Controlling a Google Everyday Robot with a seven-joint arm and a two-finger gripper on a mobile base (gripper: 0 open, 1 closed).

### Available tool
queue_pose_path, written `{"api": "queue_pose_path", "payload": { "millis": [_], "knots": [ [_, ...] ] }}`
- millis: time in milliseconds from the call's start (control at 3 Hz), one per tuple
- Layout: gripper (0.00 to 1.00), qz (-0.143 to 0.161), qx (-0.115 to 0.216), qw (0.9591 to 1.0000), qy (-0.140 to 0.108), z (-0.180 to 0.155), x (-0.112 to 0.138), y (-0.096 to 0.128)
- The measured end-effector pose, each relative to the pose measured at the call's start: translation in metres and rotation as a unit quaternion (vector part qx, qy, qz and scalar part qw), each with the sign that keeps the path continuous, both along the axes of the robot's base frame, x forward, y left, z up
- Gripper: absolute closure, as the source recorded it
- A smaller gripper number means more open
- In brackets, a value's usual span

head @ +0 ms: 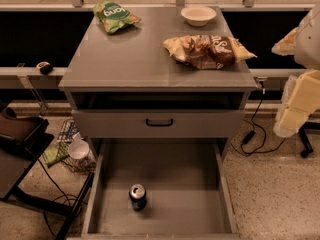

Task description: Pick pepsi can from middle drawer and place on counter

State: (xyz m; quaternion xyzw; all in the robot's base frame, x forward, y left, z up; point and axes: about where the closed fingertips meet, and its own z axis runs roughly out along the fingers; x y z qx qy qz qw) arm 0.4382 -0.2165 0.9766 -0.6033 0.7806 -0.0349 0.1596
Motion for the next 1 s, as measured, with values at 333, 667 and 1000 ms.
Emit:
{"api": "queue_pose_path", "payload": {
  "millis": [333, 667, 1000],
  "knots": [
    [0.0, 0.0, 0.003, 1.0, -0.004, 0.0, 0.0, 0.001],
    [0.0, -0.007, 0.045, 0.9989, -0.003, -0.025, -0.003, 0.0],
    [0.0, 0.002, 0.129, 0.9917, 0.006, -0.094, -0.023, 0.006]
  ]
}}
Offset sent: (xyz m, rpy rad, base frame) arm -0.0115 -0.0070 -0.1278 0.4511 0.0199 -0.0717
